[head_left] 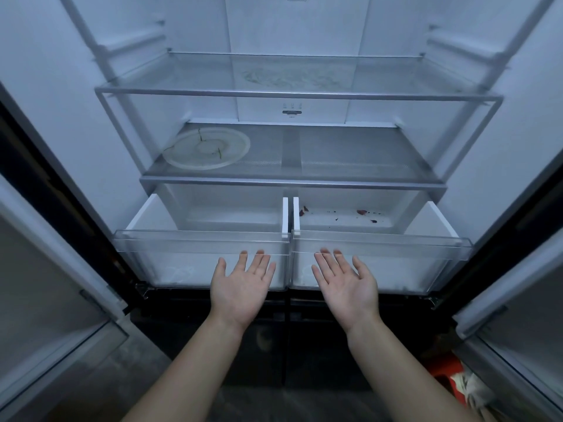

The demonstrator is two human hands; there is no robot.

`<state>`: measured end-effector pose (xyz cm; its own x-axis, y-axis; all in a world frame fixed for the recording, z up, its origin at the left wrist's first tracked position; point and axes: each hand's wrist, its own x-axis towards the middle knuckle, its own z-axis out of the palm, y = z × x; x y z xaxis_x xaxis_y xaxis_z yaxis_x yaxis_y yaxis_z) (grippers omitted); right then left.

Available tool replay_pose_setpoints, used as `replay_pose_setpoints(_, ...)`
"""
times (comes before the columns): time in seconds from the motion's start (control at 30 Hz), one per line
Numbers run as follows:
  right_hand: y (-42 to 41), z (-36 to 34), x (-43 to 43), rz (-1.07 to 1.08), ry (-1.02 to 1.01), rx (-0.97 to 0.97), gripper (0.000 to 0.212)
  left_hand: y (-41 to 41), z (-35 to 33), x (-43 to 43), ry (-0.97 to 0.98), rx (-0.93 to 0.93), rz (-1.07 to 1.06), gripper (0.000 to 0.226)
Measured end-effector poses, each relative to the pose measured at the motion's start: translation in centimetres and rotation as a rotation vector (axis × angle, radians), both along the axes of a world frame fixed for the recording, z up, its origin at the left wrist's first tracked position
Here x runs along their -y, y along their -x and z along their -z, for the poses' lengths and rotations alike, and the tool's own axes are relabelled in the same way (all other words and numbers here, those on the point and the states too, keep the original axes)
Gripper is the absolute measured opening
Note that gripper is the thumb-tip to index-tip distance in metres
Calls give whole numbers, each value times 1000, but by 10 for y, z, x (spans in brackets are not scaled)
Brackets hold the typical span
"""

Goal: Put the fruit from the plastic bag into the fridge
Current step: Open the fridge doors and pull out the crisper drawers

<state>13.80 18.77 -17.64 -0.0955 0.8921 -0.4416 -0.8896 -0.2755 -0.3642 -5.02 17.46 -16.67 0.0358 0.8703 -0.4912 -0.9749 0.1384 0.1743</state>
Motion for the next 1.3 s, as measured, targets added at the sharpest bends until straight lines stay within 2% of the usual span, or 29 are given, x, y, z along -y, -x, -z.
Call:
replay_pose_setpoints(0.5, -10, 3, 24, 11, -18, 18, 43, 0, 3, 24, -16, 28, 9, 54)
replay_pose_setpoints(0.53, -11, 3, 26, -4, -31, 22, 48, 1, 3, 25, -17, 25, 14, 54)
replay_pose_setpoints(0.6, -13, 3, 29, -16, -46, 33, 80, 2, 4, 26, -15, 3, 24, 53)
replay_pose_setpoints(0.63, -14, 2, 30, -23, -57, 39, 88, 1, 3, 26, -11, -11, 22, 53)
replay_pose_setpoints(0.67, -14, 2, 31, -26, -63, 40, 81, 1, 3, 26, -8, -22, 23, 52)
replay_pose_setpoints(0.73, -14, 3, 31, -22, -28, 73, 50, 3, 1, 26, -7, -62, 43, 53)
replay_pose_setpoints(0.77, -15, 3, 32, -46, -23, 155, 42, 6, -2, 27, -12, -120, 78, 53)
replay_pose_setpoints(0.8, -16, 1, 33, -105, -43, 284, 37, 9, -6, 28, -22, -214, 143, 54)
replay_pose_setpoints(0.87, -21, -8, 38, -236, -142, 742, 27, 14, -19, 31, -94, -572, 385, 51)
replay_pose_setpoints(0.9, -26, -13, 39, -243, -219, 1025, 22, 16, -27, 32, -156, -837, 484, 44)
replay_pose_setpoints(0.97, -40, -22, 36, -91, -409, 1578, 17, 20, -34, 28, -320, -1468, 461, 27)
replay_pose_setpoints(1.03, -54, -22, 21, 30, -650, 2057, 26, 32, -25, 16, -448, -2228, 280, 33)
replay_pose_setpoints(1.07, -61, -20, 11, 5, -711, 2223, 35, 37, -17, 7, -472, -2505, 229, 42)
replay_pose_setpoints(1.1, -66, -17, 1, -61, -703, 2333, 42, 43, -10, -2, -459, -2668, 238, 51)
replay_pose_setpoints(1.13, -69, -14, -7, -139, -655, 2386, 47, 48, -3, -10, -423, -2735, 303, 58)
replay_pose_setpoints(1.2, -70, -9, -16, -242, -582, 2432, 54, 53, 7, -20, -374, -2740, 415, 62)
replay_pose_setpoints(1.3, -68, -1, -22, -199, -595, 2519, 53, 55, 12, -24, -400, -2787, 335, 56)
